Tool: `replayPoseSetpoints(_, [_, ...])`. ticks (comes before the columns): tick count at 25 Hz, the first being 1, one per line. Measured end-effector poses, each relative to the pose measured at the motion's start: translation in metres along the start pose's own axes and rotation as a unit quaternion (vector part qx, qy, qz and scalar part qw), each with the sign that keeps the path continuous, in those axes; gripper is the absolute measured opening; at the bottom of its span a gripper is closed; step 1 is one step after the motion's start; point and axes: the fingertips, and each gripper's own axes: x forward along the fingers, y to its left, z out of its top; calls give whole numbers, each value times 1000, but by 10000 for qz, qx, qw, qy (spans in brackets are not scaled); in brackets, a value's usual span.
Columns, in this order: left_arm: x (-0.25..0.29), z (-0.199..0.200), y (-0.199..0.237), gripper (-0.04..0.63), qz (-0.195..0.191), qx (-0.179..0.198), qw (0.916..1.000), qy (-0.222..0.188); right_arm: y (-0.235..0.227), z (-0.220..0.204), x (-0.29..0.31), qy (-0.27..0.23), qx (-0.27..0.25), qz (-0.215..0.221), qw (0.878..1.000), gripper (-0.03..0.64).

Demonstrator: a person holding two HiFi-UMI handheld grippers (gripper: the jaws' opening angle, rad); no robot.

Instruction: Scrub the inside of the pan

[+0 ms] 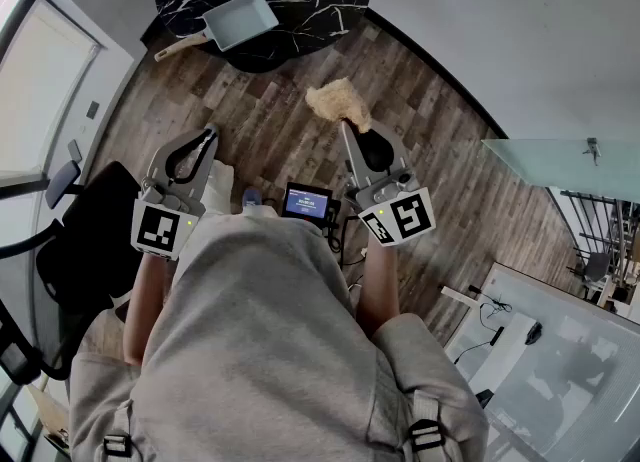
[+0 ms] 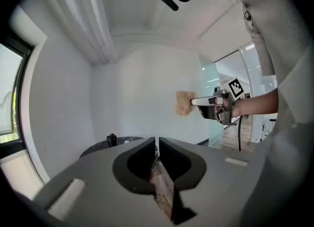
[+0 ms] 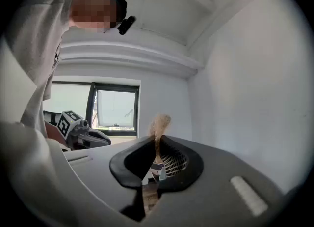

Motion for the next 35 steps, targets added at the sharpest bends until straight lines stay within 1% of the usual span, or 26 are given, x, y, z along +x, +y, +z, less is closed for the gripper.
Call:
replayPoseSetpoints(6, [2,-9,15,18,0,-101,9999,54,0,-12,19,214,219,84,9995,44])
replayPoseSetpoints(11, [9,-17,36,18,-46,-218,9997,101,-10,-18,41,344,379,-114,9986,46])
replayPoseSetpoints(15, [23,-23,66,18,-96,-205,9997,-4,-22,-19,68,537,364,-293,9975,46])
replayPoseSetpoints(18, [41,-27,94,18,-193,-164,9997,-3,-35,-21,96,788,316,-429,9955,46])
replayPoseSetpoints(21, [60,-30,126,18,-301,164,9994,-109,-46,-27,130,1093,358,-532,9919,46])
replayPoseSetpoints(25, [82,-44,165,18,-616,745,9953,60,-59,-41,184,1538,564,-547,9850,48])
replayPoseSetpoints(28, [94,-51,196,20,-828,971,9918,74,-67,-60,224,2017,726,-433,9758,48])
replayPoseSetpoints(31, [101,-65,224,26,-1118,1363,9842,163,-80,-84,266,2413,929,-357,9653,48])
replayPoseSetpoints(33, [105,-82,241,50,-1287,1627,9776,352,-91,-104,295,2615,985,-331,9596,48])
replayPoseSetpoints(35, [110,-103,257,63,-1399,1701,9736,595,-101,-127,323,2845,912,-288,9539,48])
